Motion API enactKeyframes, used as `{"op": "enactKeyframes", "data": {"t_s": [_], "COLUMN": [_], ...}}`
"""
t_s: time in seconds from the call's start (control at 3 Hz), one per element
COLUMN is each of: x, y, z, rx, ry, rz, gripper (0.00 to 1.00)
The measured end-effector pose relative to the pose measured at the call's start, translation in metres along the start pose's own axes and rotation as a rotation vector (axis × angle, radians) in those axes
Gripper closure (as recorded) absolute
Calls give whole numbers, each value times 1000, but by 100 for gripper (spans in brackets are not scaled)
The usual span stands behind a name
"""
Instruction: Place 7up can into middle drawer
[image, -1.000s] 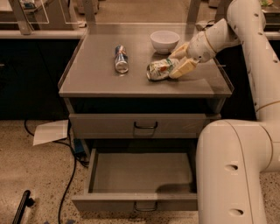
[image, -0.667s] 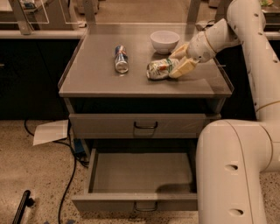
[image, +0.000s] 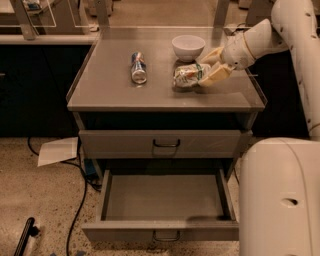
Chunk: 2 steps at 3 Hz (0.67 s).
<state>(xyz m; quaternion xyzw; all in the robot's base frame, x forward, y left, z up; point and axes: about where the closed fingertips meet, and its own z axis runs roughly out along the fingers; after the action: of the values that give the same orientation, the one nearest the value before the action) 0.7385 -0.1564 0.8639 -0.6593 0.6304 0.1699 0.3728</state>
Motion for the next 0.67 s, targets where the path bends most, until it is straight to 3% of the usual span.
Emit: {"op": "enactKeyframes", "data": {"t_s": [0.33,0.67], "x": [-15,-57], "y": [3,26], "z": [-73,-162], "rx": [178,384], "ry": [-13,-39], "rz": [8,-41], "gripper": [100,100]}}
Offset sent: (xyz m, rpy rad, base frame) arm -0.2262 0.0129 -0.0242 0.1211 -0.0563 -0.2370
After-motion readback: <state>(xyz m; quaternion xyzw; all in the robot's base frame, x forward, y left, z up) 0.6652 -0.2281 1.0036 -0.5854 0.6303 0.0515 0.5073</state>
